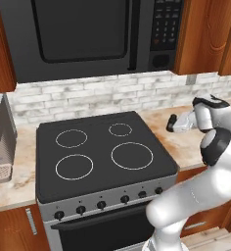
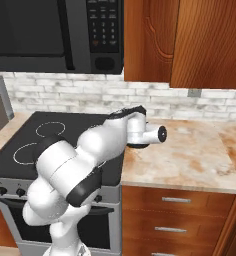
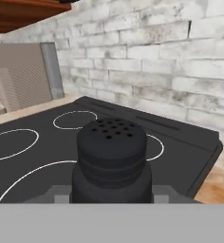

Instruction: Collect the paprika, mayonnaise, and shaker from the cabinet and place them next to the stove.

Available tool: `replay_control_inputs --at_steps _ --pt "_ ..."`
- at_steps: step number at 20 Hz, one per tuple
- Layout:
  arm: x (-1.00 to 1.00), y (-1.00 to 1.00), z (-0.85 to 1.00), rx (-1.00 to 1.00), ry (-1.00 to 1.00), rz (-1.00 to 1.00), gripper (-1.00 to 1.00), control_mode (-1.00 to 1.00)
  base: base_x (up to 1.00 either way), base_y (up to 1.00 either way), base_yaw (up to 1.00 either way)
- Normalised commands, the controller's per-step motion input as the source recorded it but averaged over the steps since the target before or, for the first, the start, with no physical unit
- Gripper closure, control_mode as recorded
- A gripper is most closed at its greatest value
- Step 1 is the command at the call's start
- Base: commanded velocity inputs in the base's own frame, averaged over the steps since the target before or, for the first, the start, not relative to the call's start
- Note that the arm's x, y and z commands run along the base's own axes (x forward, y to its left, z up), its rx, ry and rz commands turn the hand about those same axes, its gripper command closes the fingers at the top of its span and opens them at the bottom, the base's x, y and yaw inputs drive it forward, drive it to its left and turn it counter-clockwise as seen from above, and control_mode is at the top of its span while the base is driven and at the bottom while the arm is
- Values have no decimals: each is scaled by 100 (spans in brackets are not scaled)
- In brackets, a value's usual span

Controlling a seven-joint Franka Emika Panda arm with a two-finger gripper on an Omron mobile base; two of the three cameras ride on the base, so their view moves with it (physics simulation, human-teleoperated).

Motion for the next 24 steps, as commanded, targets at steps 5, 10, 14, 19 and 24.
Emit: replay_control_inputs --at_steps 5,10,14,19,24 --pt "44 -12 -37 0 0 4 100 -100 0 0 0" --pt "35 -9 -31 1 0 6 100 -100 0 0 0" --pt "31 -17 -28 1 0 8 100 -100 0 0 0" --pt "29 -2 -29 0 0 8 100 -100 0 0 0" --pt "20 5 -32 0 0 8 100 -100 0 0 0"
